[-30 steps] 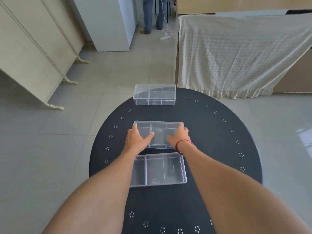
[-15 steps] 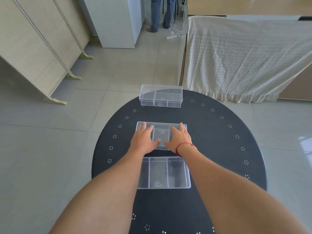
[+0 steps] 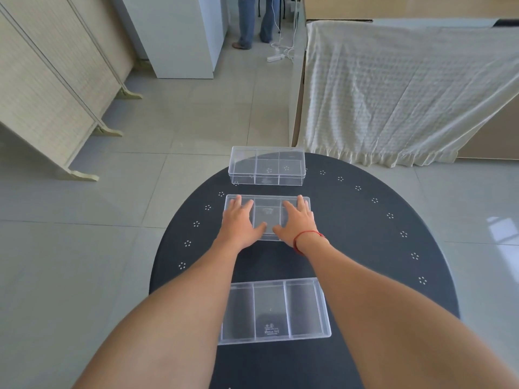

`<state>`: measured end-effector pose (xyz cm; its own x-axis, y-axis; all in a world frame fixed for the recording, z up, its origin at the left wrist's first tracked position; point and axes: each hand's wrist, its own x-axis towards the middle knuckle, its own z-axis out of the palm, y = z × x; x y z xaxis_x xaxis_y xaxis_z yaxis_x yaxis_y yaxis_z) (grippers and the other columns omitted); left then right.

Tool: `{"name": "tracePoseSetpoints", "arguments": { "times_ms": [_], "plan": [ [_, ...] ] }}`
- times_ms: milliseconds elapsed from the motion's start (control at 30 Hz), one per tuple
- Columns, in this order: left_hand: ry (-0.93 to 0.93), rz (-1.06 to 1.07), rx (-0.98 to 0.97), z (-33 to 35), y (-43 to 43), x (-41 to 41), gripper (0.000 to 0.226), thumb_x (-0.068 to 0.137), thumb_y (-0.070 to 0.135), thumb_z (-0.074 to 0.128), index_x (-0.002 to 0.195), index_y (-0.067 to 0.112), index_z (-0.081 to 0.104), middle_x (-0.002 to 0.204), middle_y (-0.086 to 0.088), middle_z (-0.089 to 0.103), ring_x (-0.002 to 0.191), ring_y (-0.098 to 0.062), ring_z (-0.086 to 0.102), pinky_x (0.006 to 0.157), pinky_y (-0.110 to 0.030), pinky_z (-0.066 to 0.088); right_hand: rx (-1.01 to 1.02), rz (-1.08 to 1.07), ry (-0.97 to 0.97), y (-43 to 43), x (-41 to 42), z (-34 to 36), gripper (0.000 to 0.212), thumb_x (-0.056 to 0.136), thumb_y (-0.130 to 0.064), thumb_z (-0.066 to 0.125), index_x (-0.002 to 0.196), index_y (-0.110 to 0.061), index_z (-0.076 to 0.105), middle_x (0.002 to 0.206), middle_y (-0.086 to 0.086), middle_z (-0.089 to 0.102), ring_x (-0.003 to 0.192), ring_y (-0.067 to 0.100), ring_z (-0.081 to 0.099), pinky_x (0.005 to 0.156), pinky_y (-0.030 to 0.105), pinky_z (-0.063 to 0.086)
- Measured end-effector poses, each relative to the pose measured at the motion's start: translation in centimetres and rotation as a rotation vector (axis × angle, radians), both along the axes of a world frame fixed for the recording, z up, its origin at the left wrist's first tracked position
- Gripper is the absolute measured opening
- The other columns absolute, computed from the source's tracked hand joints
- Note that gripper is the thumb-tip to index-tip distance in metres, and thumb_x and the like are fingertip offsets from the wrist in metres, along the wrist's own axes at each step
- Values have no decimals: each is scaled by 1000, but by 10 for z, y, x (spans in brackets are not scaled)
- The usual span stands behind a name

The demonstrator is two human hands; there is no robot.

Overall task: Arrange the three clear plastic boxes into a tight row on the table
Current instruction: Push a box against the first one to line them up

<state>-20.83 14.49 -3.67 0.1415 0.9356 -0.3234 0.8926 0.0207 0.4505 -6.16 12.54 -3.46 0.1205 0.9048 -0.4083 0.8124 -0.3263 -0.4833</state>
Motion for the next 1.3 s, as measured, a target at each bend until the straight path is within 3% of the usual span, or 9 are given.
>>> {"name": "tracePoseSetpoints", "arguments": {
  "times_ms": [133, 233, 300, 400, 500, 767, 1000, 1300],
  "plan": [
    [-4, -26, -32, -2, 23, -2, 81, 88, 50, 59, 153, 19, 20, 164, -6, 0, 151, -26, -4, 119, -46, 15, 15, -6, 18, 17, 1, 0, 70, 91, -28, 59, 152, -20, 27, 165, 10, -2, 153, 29, -2, 125, 45, 13],
    [-4, -48, -18, -4, 34, -4, 86, 87, 49, 62, 154, 18, 17, 163, -9, -1, 151, -27, -3, 119, -46, 15, 84, -15, -2, 22, 2, 0, 55, 92, -26, 58, 143, -13, 41, 164, 10, 10, 152, 26, 9, 122, 41, 25],
    [-37, -15, 51, -8, 36, -5, 84, 84, 49, 66, 151, 19, 25, 161, -12, 10, 149, -29, 9, 117, -44, 24, 126, -9, -40, 22, 2, -2, 47, 94, -27, 55, 137, -11, 49, 161, 9, 22, 150, 25, 20, 119, 39, 28],
    [28, 15, 229, -14, 33, -6, 65, 82, 53, 66, 134, 18, 51, 146, -9, 38, 138, -25, 33, 106, -38, 39, 157, 9, -76, 20, 0, -6, 42, 96, -27, 51, 135, -11, 51, 157, 8, 32, 147, 26, 25, 120, 38, 27],
    [65, 3, 293, -14, 33, -5, 53, 88, 51, 59, 129, 18, 58, 139, -7, 47, 132, -23, 40, 100, -36, 42, 180, 10, -98, 23, -1, -6, 37, 95, -23, 50, 129, -9, 54, 150, 8, 39, 144, 28, 30, 117, 37, 30],
    [80, -33, 285, -15, 35, -4, 51, 93, 44, 54, 137, 19, 53, 150, -8, 40, 140, -23, 34, 107, -39, 39, 158, -21, -102, 30, 0, -4, 36, 95, -21, 49, 129, -9, 54, 152, 10, 35, 143, 27, 31, 116, 36, 28],
    [97, -18, 286, -14, 34, -2, 51, 93, 43, 54, 138, 18, 52, 151, -9, 40, 140, -24, 35, 106, -39, 41, 145, -9, -99, 34, -1, -5, 31, 93, -19, 50, 120, -7, 56, 140, 11, 45, 133, 28, 41, 114, 40, 36],
    [96, 2, 275, -4, 20, -5, 54, 97, 42, 49, 143, 15, 44, 155, -13, 32, 144, -26, 29, 111, -39, 35, 127, 9, -96, 22, -2, 3, 44, 97, -25, 45, 138, -10, 45, 158, 12, 26, 148, 29, 22, 121, 46, 22]
  ]
}}
